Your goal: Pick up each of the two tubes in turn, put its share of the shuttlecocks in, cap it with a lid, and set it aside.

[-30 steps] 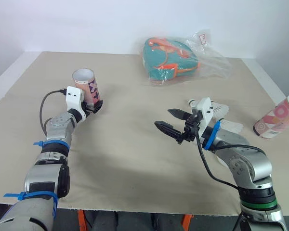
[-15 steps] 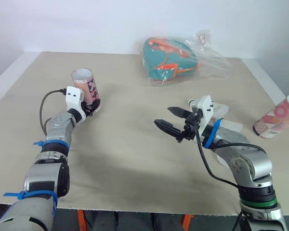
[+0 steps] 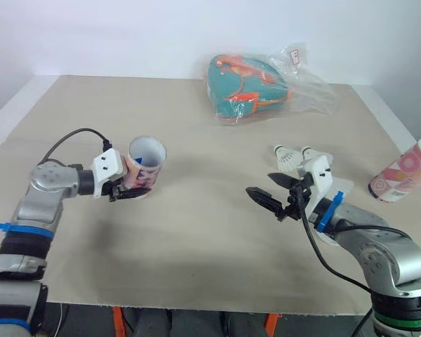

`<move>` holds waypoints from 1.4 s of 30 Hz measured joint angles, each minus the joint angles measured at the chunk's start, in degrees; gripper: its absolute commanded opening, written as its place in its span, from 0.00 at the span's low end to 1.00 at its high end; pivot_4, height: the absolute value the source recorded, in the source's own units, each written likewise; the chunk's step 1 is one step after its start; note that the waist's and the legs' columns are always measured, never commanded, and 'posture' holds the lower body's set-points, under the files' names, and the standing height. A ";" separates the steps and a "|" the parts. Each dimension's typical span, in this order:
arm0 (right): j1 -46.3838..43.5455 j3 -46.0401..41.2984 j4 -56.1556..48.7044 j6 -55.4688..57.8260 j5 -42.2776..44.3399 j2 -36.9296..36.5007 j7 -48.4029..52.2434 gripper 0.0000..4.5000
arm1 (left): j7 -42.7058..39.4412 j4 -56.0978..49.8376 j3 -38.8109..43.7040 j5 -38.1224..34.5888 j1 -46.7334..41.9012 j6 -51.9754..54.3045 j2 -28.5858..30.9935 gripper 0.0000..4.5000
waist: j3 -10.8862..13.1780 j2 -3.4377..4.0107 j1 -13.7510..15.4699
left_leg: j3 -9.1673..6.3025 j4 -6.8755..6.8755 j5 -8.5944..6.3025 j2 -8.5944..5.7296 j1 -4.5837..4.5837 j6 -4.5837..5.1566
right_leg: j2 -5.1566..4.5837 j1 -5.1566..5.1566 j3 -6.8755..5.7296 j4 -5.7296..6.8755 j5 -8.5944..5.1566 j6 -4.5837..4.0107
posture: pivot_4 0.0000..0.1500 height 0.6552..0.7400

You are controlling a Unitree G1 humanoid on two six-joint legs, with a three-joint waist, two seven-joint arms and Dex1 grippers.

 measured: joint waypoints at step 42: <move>-30.59 9.99 62.32 -34.34 -30.90 13.65 -9.84 0.01 | -9.58 -9.85 -5.22 -0.35 2.12 2.59 0.95 0.57 | -0.03 0.08 -0.66 | 0.11 0.00 0.03 -0.02 0.09 0.20 | 0.01 0.03 0.12 0.04 0.01 0.04 | 1.00 1.00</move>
